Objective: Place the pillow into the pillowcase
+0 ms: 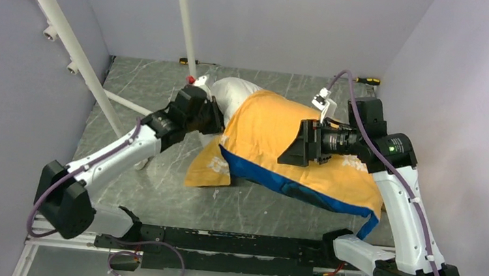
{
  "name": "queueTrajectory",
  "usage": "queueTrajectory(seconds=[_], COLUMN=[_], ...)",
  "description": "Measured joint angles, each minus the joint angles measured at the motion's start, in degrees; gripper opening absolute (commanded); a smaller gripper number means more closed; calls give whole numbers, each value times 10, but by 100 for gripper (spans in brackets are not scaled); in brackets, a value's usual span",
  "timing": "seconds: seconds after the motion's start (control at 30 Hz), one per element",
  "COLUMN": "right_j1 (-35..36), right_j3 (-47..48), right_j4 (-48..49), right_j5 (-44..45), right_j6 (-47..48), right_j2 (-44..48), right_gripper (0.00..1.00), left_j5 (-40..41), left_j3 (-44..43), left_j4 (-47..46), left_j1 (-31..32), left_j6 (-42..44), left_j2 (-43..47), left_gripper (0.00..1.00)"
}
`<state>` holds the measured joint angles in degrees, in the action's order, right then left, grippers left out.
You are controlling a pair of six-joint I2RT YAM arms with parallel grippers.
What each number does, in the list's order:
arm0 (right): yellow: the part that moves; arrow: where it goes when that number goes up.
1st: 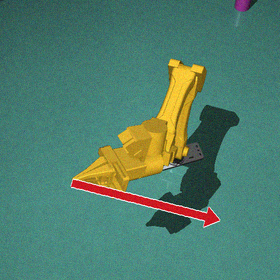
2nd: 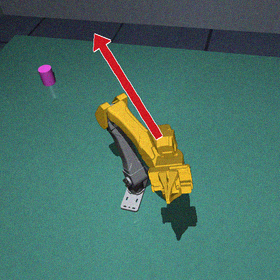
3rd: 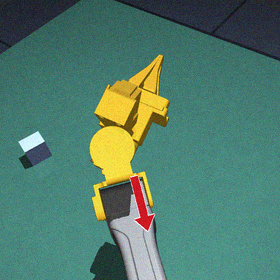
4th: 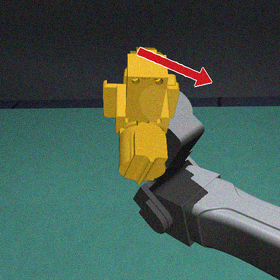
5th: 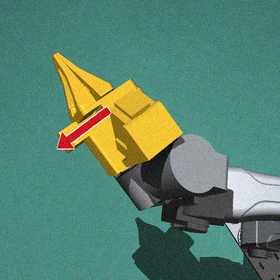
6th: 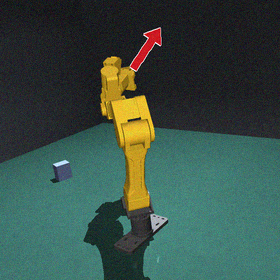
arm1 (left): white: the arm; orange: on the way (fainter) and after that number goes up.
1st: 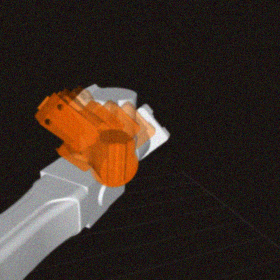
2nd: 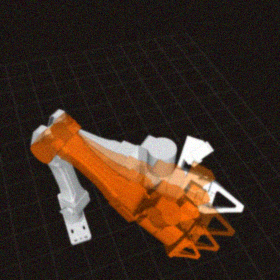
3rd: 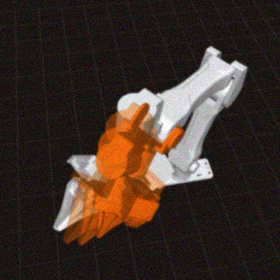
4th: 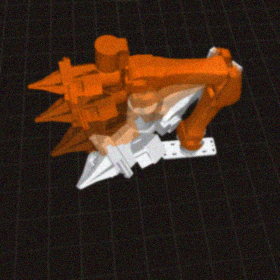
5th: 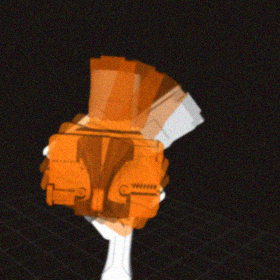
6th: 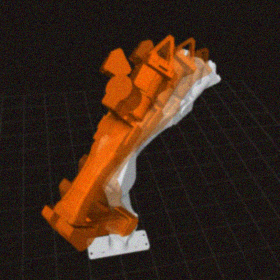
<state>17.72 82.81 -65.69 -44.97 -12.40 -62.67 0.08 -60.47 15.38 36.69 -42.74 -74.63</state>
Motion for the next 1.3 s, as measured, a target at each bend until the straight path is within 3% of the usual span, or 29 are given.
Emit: queueTrajectory(seconds=[0.23,0.43,0.6,0.8,1.07,1.3], right_j1=[0,0,-10,-50,-105,-189], right_j3=[-112,-209,-208,-160,-108,-109], right_j4=[19,28,61,105,155,167], right_j5=[21,115,212,265,249,199], right_j6=[-73,-143,-160,-145,-101,-129], right_j2=[38,103,113,31,-81,-43], right_gripper=[96,100,100,100,100,96], left_j5=[-99,-159,-179,-186,-127,-103], left_j3=[-107,-121,-94,2,34,14], left_j4=[56,53,22,-53,-104,-100], left_j1=[-66,-88,-90,-89,-29,-6], left_j6=[-31,-35,-39,-67,-73,-73], left_j2=[-83,-107,-93,-30,-9,-29], left_gripper=[0,0,0,0,0,0])
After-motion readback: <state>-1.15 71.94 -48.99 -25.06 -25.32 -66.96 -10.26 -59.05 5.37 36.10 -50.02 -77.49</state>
